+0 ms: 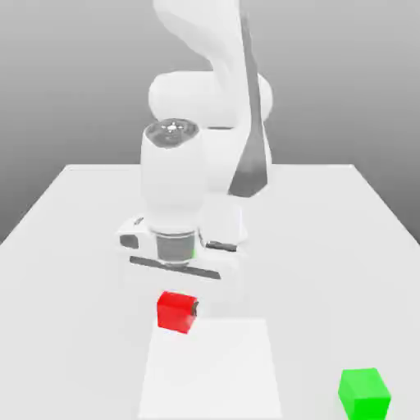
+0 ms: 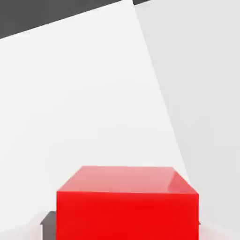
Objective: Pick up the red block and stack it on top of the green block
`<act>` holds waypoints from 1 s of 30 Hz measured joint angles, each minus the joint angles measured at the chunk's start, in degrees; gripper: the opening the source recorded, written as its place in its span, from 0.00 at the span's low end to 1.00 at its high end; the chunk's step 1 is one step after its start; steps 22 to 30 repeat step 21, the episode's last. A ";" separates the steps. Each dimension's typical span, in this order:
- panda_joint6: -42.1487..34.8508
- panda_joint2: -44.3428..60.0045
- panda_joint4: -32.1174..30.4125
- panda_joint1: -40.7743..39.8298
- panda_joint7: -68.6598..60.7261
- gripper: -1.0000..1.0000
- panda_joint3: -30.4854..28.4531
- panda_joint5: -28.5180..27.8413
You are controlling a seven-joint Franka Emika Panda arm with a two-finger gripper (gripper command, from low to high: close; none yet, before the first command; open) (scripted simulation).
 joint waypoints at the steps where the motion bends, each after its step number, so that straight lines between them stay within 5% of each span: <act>1: -0.91 0.57 1.49 -1.04 -1.70 0.00 1.85 -0.16; 11: -12.07 10.97 22.40 13.46 -22.14 0.00 14.84 -5.63; 15: -8.40 18.17 25.48 16.40 -22.16 0.00 14.36 -10.04; 16: -6.67 20.18 25.70 17.10 -21.43 1.00 13.55 -11.20; 30: -6.67 20.18 25.70 17.10 -21.43 1.00 13.55 -11.20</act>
